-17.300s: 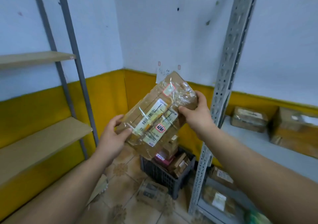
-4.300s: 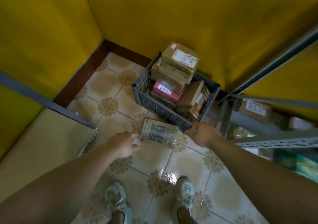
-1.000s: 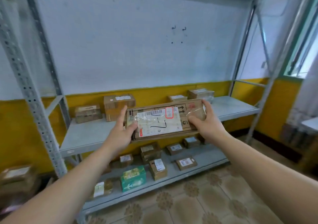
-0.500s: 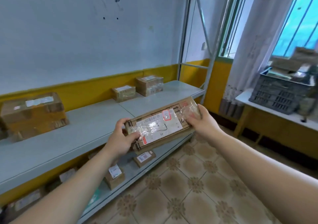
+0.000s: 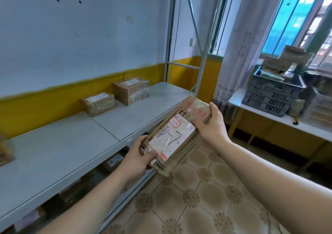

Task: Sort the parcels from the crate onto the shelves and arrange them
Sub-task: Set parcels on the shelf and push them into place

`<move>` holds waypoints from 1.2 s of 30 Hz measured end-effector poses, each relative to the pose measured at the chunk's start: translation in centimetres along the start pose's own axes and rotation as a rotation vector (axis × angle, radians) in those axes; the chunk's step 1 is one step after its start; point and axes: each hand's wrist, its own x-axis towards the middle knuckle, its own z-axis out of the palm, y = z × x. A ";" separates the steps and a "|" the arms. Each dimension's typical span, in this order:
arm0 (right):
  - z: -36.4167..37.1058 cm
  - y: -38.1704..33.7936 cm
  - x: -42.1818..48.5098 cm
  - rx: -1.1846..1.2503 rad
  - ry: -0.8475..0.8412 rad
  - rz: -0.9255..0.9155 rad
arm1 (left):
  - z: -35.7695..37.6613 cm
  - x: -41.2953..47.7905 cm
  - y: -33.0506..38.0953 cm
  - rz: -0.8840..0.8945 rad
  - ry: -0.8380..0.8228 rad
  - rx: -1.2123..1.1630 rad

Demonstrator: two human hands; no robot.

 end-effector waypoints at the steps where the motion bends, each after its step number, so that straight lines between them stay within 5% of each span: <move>1: -0.1 0.4 1.0 -0.001 0.000 0.006 | 0.5 0.7 0.1 -0.004 -0.004 -0.017; 19: -5.7 13.2 23.7 -0.037 -0.119 -0.057 | 15.9 20.2 3.8 0.107 0.132 0.228; 36: 11.6 27.1 37.8 -0.345 -0.607 0.174 | 13.7 37.3 -10.6 -0.358 0.214 0.371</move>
